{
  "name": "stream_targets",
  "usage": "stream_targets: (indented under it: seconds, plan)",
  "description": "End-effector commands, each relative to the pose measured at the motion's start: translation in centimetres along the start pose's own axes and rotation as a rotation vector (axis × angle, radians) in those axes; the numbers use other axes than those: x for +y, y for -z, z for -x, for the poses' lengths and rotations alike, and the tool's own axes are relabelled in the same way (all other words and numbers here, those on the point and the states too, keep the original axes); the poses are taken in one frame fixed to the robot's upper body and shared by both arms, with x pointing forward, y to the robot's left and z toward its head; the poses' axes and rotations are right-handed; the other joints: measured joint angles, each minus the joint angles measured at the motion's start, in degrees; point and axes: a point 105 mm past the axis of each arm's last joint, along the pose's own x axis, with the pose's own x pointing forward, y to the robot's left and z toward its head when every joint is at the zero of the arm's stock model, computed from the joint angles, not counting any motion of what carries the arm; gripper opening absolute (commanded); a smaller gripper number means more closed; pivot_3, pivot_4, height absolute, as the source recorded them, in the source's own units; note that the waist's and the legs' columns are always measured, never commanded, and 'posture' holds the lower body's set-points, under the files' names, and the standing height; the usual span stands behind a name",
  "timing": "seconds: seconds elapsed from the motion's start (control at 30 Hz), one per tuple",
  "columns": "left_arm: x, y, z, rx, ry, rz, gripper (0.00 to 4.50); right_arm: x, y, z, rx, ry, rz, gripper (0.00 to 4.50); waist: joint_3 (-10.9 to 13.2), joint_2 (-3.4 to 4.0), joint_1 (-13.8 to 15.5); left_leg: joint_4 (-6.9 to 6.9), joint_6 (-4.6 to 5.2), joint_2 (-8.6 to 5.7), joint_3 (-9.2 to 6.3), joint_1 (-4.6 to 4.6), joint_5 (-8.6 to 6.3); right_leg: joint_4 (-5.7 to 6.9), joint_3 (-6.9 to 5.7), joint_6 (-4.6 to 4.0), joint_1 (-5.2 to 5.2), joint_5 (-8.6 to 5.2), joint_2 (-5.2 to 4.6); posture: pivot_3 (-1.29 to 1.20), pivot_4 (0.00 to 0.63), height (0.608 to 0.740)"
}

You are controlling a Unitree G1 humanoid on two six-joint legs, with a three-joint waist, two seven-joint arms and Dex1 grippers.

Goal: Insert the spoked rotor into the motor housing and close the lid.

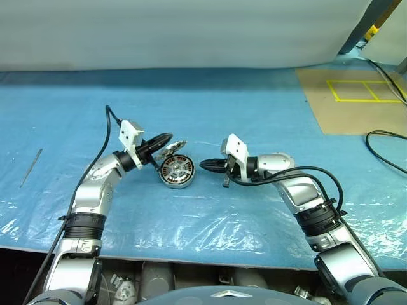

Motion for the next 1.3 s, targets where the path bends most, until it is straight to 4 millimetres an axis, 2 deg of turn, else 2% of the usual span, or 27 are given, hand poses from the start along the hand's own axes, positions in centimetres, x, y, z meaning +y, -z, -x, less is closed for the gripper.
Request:
stream_targets:
  seconds: [0.03, 0.13, 0.27, 0.37, 0.57, 0.7, 0.93, 1.03, 1.07, 1.17, 1.3]
  plan:
    - [-2.3, -1.0, -0.4, -0.026, 0.152, 0.027, 0.04, -2.4, -2.2, 0.5, -0.075, 0.121, 0.054, 0.0, 0.0, 0.0, 0.02, -0.01, 0.0, 0.0, 0.0, -0.02, 0.0, 0.0, 0.0, 0.0, -0.03, 0.0, 0.0, 0.0, 0.15, 0.74]
    - [-4.1, -0.2, 0.2, 0.061, 0.259, 0.031, 0.04, -3.2, -3.6, 0.2, -0.132, 0.145, 0.048, 0.0, 0.0, 0.0, -0.05, -0.01, 0.0, 0.0, 0.0, -0.03, 0.0, 0.0, -0.01, -0.01, -0.03, -0.01, -0.02, 0.0, 0.15, 0.74]
    - [-5.1, 0.9, 1.4, 0.164, 0.313, 0.039, 0.04, -2.6, -4.5, -0.9, -0.165, 0.089, 0.037, 0.0, 0.01, 0.02, 0.02, -0.08, 0.0, 0.0, 0.02, 0.01, 0.0, 0.0, -0.01, -0.04, -0.03, -0.02, -0.02, 0.0, 0.15, 0.74]
    - [-4.8, 2.4, 2.6, 0.251, 0.294, 0.002, 0.04, -1.0, -4.8, -2.5, -0.157, -0.004, 0.034, 0.0, 0.01, 0.02, -0.04, -0.09, 0.0, -0.01, 0.02, 0.0, 0.0, -0.01, -0.01, -0.04, -0.03, -0.02, -0.02, 0.0, 0.15, 0.74]
    - [-3.3, 3.6, 5.2, 0.26, 0.16, -0.035, 0.04, 0.8, -4.6, -5.4, -0.131, -0.091, 0.017, 0.0, 0.01, 0.03, -0.52, -0.1, 0.0, 0.0, 0.02, 0.0, 0.0, -0.03, -0.03, -0.07, -0.02, -0.04, -0.04, 0.0, 0.15, 0.74]
    - [-3.1, 4.0, 7.1, 0.239, 0.083, -0.041, 0.0, 0.9, -4.2, -6.5, -0.119, -0.107, -0.003, 0.88, 0.01, 0.03, -0.94, -0.09, 0.0, -0.01, 0.02, 0.03, 0.0, -0.04, -0.03, -0.27, 0.0, -0.16, -0.08, 0.0, 0.15, 0.74]
    - [-3.4, 3.4, 9.9, 0.157, -0.032, -0.033, 0.0, 1.3, -1.8, -7.3, -0.039, -0.143, -0.013, 3.29, 0.01, 0.02, -1.06, -0.1, 0.0, 0.01, 0.03, 0.01, 0.0, -0.09, -0.03, -0.29, -0.01, -0.17, -0.08, 0.0, 0.15, 0.74]
    - [-3.7, 3.7, 10.6, 0.168, -0.052, -0.025, 0.0, 1.8, -1.5, -7.6, -0.029, -0.172, -0.015, 4.27, 0.01, 0.02, -1.05, -0.11, 0.0, 0.04, 0.04, 0.04, 0.0, -0.08, -0.04, -0.29, 0.0, -0.18, -0.06, 0.0, 0.15, 0.74]
    - [-3.8, 3.8, 10.8, 0.168, -0.058, -0.023, 0.0, 2.0, -1.5, -7.7, -0.022, -0.182, -0.004, 4.44, 0.01, 0.02, -1.05, -0.11, 0.0, 0.04, 0.04, 0.04, -0.01, -0.07, -0.04, -0.3, 0.0, -0.18, -0.06, 0.0, 0.15, 0.74]
    - [-3.8, 4.0, 11.1, 0.165, -0.084, -0.015, 0.0, 3.1, -1.6, -8.0, -0.022, -0.235, -0.004, 4.44, 0.01, 0.02, -1.06, -0.11, 0.01, 0.04, 0.08, 0.09, -0.01, -0.08, -0.02, -0.3, 0.02, -0.18, -0.07, 0.0, 0.15, 0.74]
    - [-3.8, 3.8, 11.0, 0.156, -0.098, -0.019, 0.0, 3.1, -1.0, -8.3, 0.007, -0.221, 0.03, 4.44, 0.01, 0.02, -1.11, -0.11, 0.01, 0.09, 0.08, 0.11, -0.01, -0.07, -0.02, -0.31, 0.02, -0.19, -0.03, 0.0, 0.15, 0.74]
